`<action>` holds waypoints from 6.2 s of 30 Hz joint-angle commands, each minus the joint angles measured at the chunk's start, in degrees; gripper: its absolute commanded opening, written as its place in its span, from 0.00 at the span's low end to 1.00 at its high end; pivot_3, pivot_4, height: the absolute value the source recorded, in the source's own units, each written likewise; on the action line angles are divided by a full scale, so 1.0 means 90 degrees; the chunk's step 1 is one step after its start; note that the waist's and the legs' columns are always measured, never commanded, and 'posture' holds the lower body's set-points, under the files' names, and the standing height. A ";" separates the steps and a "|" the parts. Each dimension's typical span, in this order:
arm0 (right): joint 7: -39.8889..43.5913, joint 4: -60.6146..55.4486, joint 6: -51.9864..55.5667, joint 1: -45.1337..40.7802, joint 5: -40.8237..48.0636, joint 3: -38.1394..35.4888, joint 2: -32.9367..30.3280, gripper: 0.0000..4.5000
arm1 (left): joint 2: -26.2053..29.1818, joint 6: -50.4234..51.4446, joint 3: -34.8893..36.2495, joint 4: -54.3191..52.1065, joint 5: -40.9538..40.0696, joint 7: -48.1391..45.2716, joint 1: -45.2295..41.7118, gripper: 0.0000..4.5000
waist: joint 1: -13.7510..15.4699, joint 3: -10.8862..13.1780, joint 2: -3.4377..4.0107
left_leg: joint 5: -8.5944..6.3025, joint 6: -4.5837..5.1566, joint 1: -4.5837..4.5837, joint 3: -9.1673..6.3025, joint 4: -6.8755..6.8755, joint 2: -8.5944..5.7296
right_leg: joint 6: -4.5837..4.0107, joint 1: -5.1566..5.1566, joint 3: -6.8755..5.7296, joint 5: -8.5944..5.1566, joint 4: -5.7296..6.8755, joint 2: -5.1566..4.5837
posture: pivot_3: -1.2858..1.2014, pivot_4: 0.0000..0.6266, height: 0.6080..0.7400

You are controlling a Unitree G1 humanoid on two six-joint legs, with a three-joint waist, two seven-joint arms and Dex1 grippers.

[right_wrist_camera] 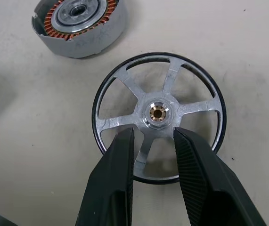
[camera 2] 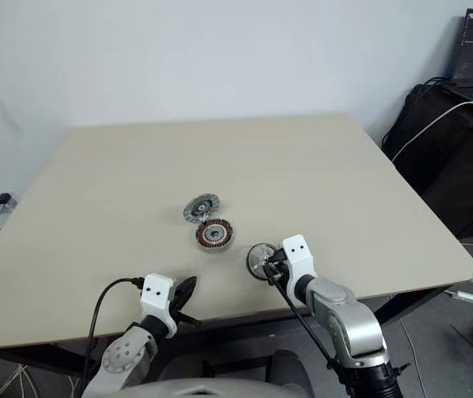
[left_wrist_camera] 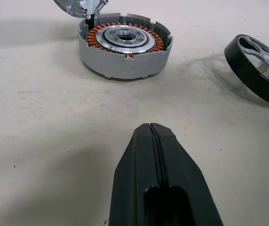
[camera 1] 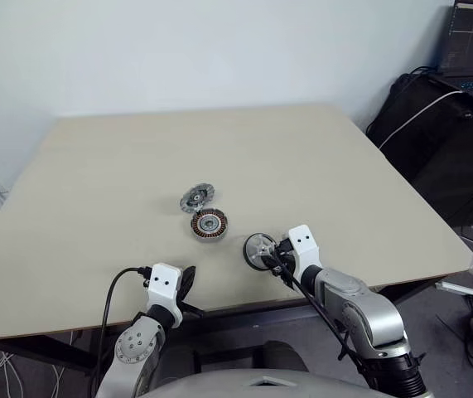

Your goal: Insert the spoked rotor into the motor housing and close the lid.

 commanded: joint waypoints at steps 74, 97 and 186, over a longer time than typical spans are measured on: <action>0.0102 0.2267 0.1845 -0.4148 0.0253 0.1170 0.0875 0.00 | -0.0259 -0.0535 0.0067 0.0144 -0.0003 0.0278 -0.0053 0.00 | -0.0049 -0.0002 0.0004 | 0.0019 0.0033 -0.0004 0.0000 -0.0002 0.0000 | -0.0003 -0.0003 0.0000 0.0003 0.0002 0.0005 | 0.52 0.00 1.00; 0.0672 0.4006 0.0896 -0.4969 -0.0293 0.1641 0.1107 0.00 | -0.0373 -0.0117 -0.0066 -0.0567 0.0035 0.0591 0.0047 0.00 | -0.0091 -0.0002 0.0006 | 0.0019 0.0033 -0.0004 0.0002 -0.0002 0.0001 | -0.0003 -0.0003 0.0001 0.0005 0.0005 0.0009 | 0.52 0.00 1.00; 0.1037 0.5051 -0.1649 -0.4688 -0.1450 0.1650 0.1705 0.01 | -0.0302 -0.0931 0.0139 0.0203 0.0051 0.0366 0.0075 0.00 | -0.0106 -0.0006 0.0014 | 0.0026 0.0020 -0.0003 0.0000 0.0000 0.0015 | -0.0022 -0.0013 0.0005 0.0012 0.0016 0.0023 | 0.52 0.00 1.00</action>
